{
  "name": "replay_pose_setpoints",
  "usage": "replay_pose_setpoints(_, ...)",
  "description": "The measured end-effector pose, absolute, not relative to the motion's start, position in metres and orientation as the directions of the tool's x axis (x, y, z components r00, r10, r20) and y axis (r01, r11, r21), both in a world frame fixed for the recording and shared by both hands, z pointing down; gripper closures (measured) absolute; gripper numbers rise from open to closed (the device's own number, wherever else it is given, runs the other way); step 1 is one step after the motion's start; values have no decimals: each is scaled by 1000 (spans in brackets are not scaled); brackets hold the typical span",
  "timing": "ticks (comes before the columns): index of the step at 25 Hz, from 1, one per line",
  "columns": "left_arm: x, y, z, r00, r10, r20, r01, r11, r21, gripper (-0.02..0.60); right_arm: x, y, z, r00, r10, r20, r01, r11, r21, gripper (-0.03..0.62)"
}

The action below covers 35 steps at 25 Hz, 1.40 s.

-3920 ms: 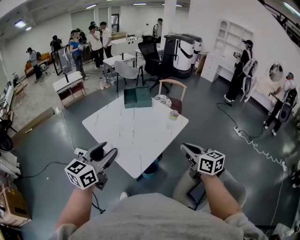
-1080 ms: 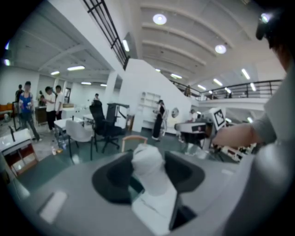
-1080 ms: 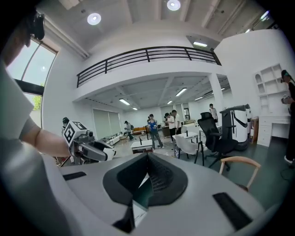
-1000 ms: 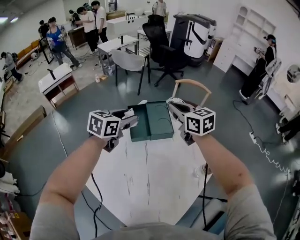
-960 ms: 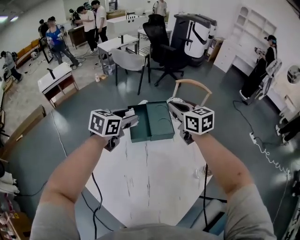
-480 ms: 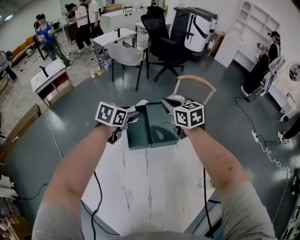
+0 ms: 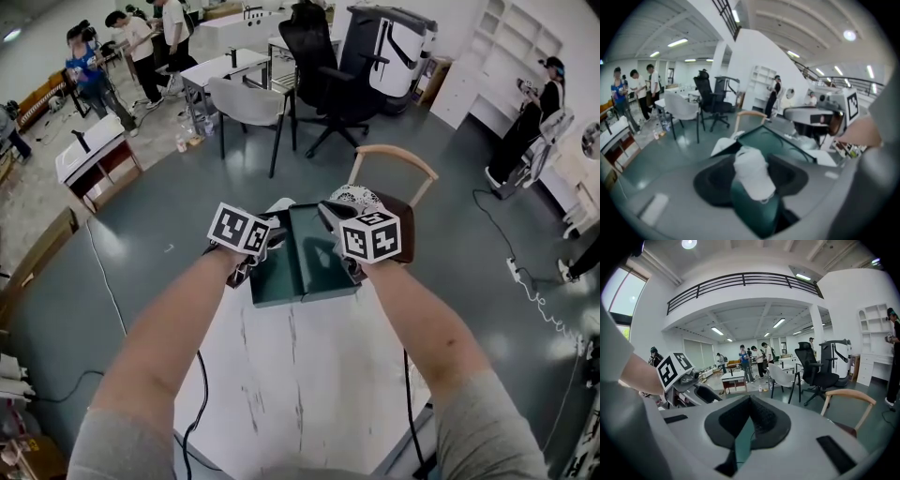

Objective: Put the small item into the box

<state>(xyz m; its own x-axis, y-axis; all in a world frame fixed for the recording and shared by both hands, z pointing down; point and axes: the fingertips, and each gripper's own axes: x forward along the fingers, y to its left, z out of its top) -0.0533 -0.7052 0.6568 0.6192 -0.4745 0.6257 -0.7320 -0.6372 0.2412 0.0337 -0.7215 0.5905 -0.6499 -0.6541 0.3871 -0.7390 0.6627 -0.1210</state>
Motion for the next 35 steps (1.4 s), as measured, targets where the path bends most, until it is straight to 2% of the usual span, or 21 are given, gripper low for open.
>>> replay_pose_setpoints(35,-58,-740,713,465,-453,761,-793,-596,130,357,49,-735,618,-639,-663,390,-744,662,-95,586)
